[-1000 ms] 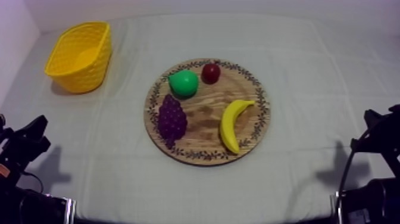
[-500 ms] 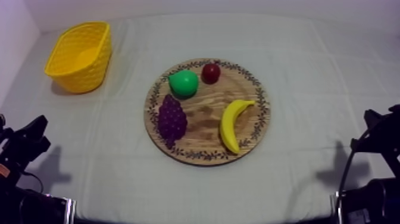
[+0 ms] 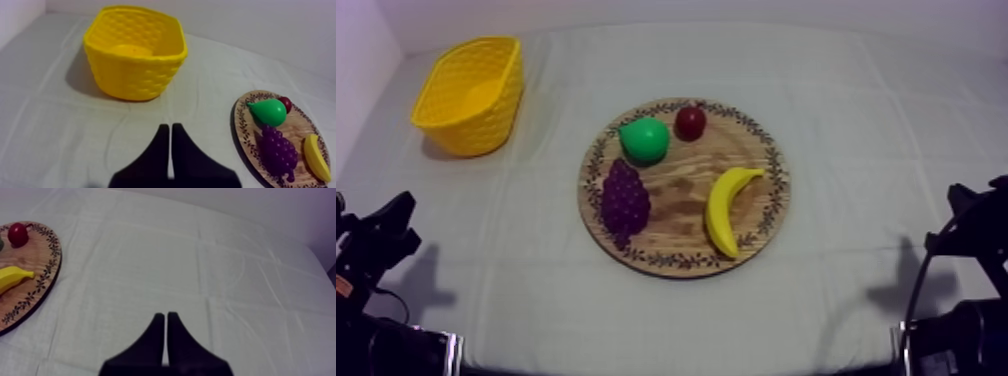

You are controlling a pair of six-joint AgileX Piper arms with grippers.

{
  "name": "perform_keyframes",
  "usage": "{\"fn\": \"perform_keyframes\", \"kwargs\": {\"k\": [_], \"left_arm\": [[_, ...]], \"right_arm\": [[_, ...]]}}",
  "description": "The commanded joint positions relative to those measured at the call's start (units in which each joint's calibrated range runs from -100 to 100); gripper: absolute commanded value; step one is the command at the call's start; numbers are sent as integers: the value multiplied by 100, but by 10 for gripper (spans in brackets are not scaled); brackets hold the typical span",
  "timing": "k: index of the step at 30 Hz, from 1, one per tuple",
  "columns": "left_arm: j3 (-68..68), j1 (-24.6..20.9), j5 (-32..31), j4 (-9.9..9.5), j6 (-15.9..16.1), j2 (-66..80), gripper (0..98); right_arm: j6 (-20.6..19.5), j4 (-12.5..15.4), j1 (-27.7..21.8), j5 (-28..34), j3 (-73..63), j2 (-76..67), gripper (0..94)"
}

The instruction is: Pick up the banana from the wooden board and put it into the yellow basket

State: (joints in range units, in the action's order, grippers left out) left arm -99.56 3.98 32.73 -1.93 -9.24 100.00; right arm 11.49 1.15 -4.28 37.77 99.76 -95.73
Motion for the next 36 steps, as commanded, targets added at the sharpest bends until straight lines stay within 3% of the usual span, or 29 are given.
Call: {"fn": "perform_keyframes", "kwargs": {"k": [1, 27, 36], "left_arm": [[-14, 1, 0, -3, 8, 0, 1], [13, 84, -53, 61, 325, -31, 1], [1074, 241, 360, 106, 425, -836, 1]], "right_arm": [[1, -1, 0, -3, 2, -2, 3], [1, -1, 0, -3, 2, -2, 3], [1, -1, 0, -3, 2, -2, 3]]}}
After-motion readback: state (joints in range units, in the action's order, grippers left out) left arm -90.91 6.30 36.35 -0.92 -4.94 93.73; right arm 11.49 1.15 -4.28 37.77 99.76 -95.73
